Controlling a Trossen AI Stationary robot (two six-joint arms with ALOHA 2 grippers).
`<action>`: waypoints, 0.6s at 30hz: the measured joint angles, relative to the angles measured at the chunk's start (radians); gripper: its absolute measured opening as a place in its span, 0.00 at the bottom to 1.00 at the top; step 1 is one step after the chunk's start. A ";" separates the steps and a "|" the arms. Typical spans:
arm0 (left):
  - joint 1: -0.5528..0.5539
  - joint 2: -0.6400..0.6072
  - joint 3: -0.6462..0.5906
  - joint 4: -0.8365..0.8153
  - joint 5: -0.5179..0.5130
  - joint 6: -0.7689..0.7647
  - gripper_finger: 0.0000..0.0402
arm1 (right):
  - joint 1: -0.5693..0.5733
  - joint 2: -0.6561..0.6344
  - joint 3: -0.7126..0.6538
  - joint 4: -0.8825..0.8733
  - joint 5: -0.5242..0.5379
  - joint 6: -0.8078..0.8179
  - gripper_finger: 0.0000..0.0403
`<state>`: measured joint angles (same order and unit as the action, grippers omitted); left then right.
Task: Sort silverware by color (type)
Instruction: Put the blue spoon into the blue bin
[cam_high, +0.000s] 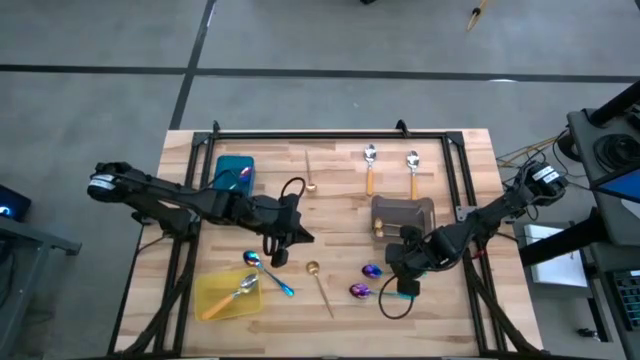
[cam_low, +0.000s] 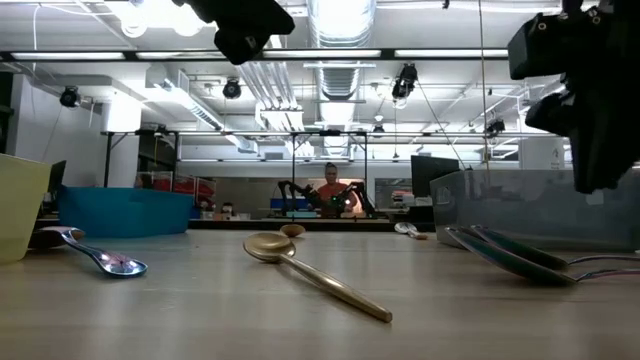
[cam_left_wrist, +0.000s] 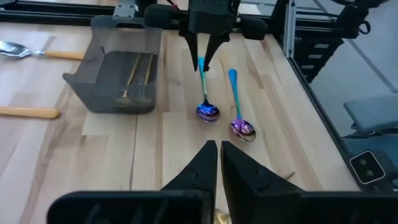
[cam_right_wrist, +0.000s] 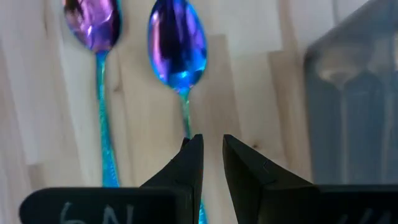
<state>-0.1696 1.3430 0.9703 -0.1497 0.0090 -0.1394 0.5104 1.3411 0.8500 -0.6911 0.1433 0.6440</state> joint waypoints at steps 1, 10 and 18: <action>0.000 0.000 0.000 0.000 -0.001 0.000 0.01 | -0.001 0.000 0.003 0.002 0.007 0.000 0.14; 0.000 0.000 0.000 0.000 -0.002 0.007 0.01 | 0.000 0.000 0.005 0.002 0.006 0.064 0.14; 0.000 0.000 0.000 0.000 -0.002 0.008 0.01 | 0.001 0.000 0.004 0.066 0.035 -0.027 0.14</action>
<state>-0.1692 1.3430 0.9703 -0.1501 0.0071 -0.1318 0.5111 1.3411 0.8542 -0.6254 0.1780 0.6174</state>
